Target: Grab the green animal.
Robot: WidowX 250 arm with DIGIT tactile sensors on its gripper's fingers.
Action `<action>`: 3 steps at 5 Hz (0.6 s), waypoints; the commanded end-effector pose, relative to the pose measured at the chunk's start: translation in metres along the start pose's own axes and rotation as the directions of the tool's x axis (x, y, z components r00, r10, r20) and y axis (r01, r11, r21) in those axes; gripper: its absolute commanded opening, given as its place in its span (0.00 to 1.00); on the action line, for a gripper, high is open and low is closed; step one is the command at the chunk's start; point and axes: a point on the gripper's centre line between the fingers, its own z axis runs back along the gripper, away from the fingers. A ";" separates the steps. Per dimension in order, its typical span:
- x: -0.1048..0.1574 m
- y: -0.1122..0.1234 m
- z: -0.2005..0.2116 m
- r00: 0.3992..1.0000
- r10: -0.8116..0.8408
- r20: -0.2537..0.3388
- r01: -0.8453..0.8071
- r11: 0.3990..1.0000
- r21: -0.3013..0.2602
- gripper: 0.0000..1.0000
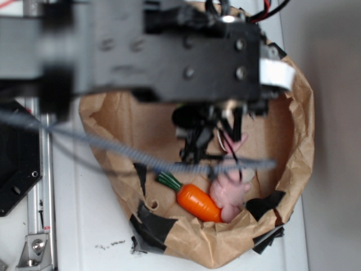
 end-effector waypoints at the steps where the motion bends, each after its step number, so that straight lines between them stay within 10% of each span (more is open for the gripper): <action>1: -0.009 -0.010 0.069 0.996 0.086 0.007 -0.086 0.996 -0.037 0.00; 3: -0.009 -0.008 0.059 0.992 0.127 -0.010 -0.127 0.991 -0.042 0.00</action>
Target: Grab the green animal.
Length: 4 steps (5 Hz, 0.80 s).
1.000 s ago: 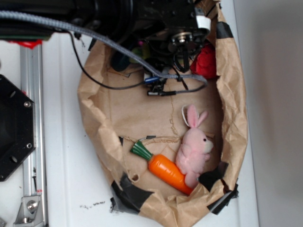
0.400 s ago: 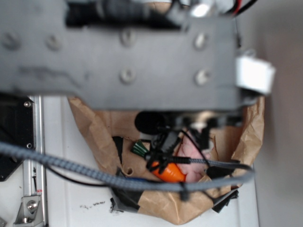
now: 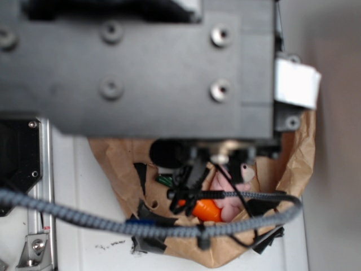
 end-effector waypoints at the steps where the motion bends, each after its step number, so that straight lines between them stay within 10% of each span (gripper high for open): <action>1: 0.003 0.004 0.011 0.999 0.007 0.036 -0.007 1.000 -0.001 0.00; 4: -0.005 0.002 0.008 0.998 0.039 0.040 -0.041 0.998 0.043 0.00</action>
